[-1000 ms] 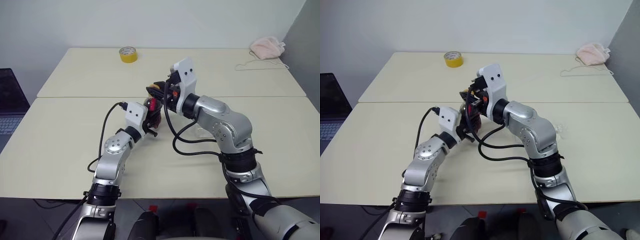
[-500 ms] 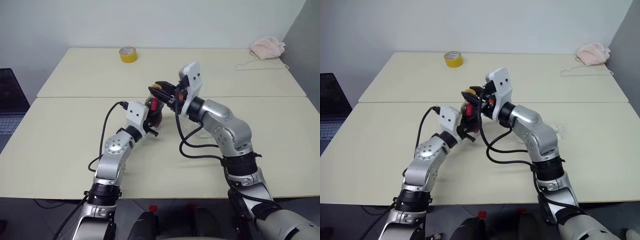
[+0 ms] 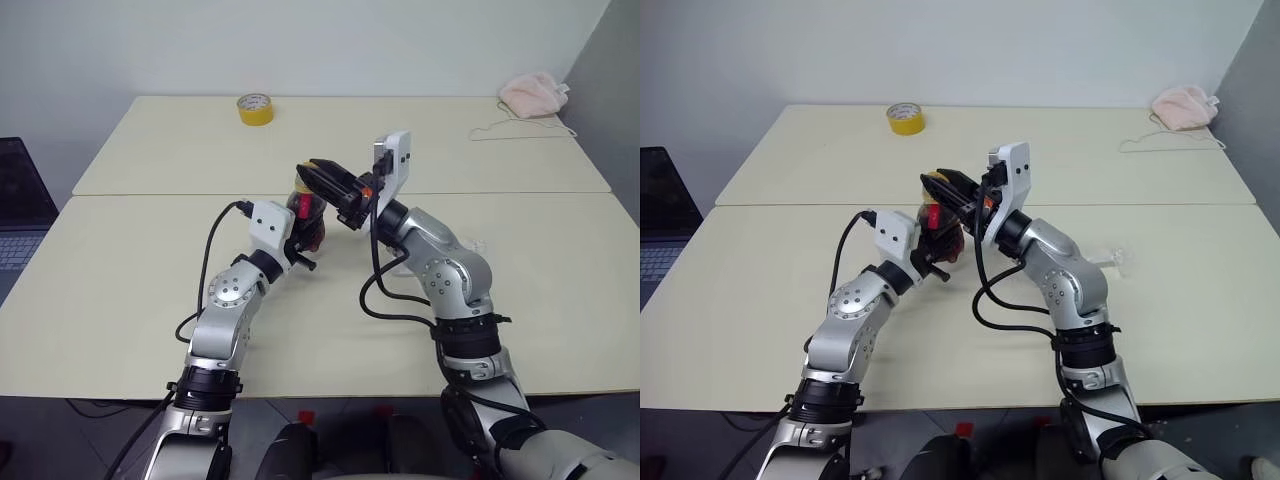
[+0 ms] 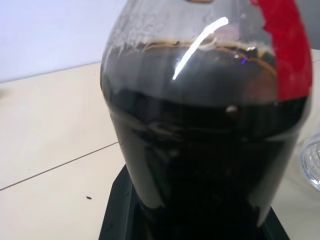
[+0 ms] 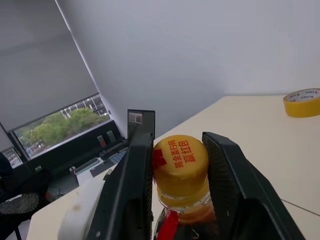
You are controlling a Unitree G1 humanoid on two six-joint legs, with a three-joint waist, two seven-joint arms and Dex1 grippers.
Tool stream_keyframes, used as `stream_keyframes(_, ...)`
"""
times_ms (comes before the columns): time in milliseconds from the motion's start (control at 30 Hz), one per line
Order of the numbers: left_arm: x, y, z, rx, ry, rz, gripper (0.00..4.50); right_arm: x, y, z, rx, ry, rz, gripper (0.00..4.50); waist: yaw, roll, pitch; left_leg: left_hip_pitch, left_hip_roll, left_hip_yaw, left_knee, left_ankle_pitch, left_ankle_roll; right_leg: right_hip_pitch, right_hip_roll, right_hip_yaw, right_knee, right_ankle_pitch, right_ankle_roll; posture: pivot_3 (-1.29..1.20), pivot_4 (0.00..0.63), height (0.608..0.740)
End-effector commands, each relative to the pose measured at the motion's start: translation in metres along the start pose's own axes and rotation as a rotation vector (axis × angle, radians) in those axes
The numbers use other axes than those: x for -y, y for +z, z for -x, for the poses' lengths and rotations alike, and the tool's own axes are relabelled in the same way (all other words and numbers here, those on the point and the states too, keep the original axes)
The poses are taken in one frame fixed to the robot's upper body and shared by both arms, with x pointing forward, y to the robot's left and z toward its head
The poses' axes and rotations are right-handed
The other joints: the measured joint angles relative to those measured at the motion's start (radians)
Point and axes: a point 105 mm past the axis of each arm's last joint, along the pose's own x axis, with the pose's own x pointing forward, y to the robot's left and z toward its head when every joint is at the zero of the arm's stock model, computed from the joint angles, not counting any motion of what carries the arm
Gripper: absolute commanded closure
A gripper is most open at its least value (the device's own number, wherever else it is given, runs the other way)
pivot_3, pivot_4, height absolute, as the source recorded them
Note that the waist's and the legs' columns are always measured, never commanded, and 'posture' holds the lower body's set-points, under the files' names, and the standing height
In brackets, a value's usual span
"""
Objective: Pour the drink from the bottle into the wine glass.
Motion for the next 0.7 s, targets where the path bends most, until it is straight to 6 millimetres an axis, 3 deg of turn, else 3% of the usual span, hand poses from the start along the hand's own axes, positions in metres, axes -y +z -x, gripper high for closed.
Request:
stream_keyframes(33, 0.002, 0.017, -0.003, 0.063, -0.012, -0.02, 3.74, -0.01, 0.016, -0.003, 0.082, 0.031, -0.026, 3.28, 0.0, 0.0, 0.0, 0.0, 0.0, 0.0, 0.0, 0.0, 0.0, 0.0, 0.0, 0.0, 0.0, 0.0, 0.0, 0.0, 0.15, 0.74)
stream_keyframes(167, 0.002, 0.018, -0.003, 0.065, -0.009, -0.018, 3.74, -0.002, 0.026, 0.006, 0.103, -0.017, 0.025, 3.28, 0.0, 0.0, 0.0, 0.0, 0.0, 0.0, 0.0, 0.0, 0.0, 0.0, 0.0, 0.0, 0.0, 0.0, 0.0, 0.0, 0.15, 0.74)
stream_keyframes(400, 0.0, 0.018, -0.001, 0.072, 0.005, -0.011, 3.74, 0.029, 0.052, 0.06, 0.058, -0.206, 0.329, 3.28, 0.007, 0.0, 0.0, -0.001, -0.001, 0.0, 0.001, 0.0, 0.0, 0.001, -0.001, 0.0, -0.001, 0.0, 0.0, 0.0, 0.15, 0.74)
stream_keyframes(533, 0.0, 0.021, -0.001, 0.095, 0.019, 0.012, 3.74, 0.054, 0.068, 0.111, 0.073, -0.39, 0.462, 3.28, 0.008, 0.0, 0.0, -0.001, 0.0, 0.0, 0.0, 0.0, 0.0, 0.001, 0.0, 0.0, -0.001, 0.0, 0.0, 0.0, 0.15, 0.74)
stream_keyframes(700, -0.002, 0.023, -0.001, 0.112, 0.039, 0.026, 3.74, 0.073, 0.056, 0.179, 0.065, -0.655, 0.517, 3.28, 0.014, 0.0, 0.0, -0.001, 0.0, 0.001, 0.0, 0.0, 0.0, 0.002, 0.0, 0.0, -0.002, 0.0, 0.0, 0.0, 0.15, 0.74)
